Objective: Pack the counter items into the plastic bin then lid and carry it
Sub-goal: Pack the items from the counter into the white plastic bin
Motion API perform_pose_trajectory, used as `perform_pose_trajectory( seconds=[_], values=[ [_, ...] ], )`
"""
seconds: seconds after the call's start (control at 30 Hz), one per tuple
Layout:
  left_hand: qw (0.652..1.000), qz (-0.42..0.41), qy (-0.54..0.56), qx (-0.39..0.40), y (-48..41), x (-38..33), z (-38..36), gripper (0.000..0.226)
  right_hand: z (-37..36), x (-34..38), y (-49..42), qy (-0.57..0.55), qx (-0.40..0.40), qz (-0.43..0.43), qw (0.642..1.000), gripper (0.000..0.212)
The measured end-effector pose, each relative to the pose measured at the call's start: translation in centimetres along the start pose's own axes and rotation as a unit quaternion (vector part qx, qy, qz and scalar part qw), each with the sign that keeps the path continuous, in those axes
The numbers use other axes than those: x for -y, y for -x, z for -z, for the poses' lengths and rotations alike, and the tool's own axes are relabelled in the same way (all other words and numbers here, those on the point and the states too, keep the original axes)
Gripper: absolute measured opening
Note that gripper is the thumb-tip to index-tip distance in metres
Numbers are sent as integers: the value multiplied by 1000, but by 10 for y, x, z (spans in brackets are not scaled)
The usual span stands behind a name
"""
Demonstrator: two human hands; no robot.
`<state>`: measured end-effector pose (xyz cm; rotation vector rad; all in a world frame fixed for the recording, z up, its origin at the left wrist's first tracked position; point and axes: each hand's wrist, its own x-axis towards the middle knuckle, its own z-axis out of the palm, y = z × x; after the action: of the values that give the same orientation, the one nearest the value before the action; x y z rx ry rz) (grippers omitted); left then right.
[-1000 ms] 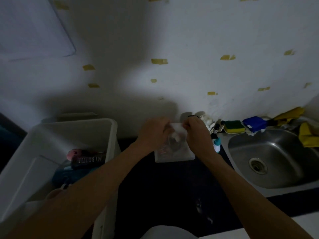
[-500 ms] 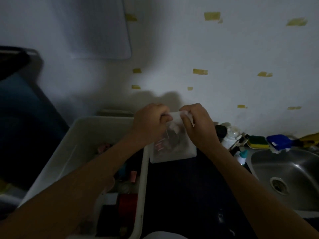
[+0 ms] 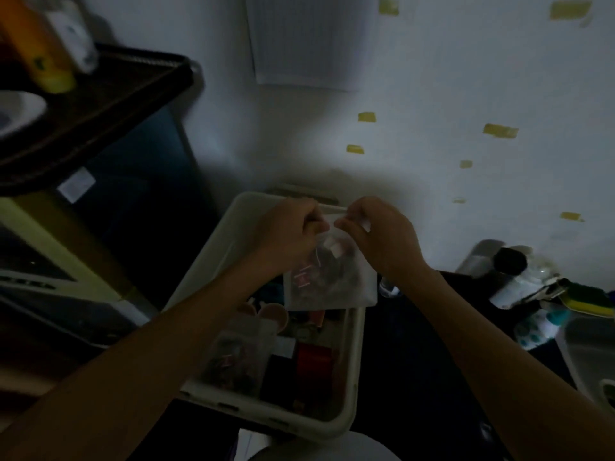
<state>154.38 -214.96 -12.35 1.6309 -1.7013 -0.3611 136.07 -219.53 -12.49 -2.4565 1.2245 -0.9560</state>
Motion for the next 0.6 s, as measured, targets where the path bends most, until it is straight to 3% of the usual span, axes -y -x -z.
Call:
perform_pose_trajectory(
  seconds=[0.33, 0.6],
  values=[
    [999, 23, 38, 16, 22, 36, 15, 15, -35, 28, 5, 10, 21, -4, 1000, 20],
    [992, 52, 55, 100, 42, 69, -11, 13, -63, 27, 36, 51, 97, -82, 991, 23]
  ],
)
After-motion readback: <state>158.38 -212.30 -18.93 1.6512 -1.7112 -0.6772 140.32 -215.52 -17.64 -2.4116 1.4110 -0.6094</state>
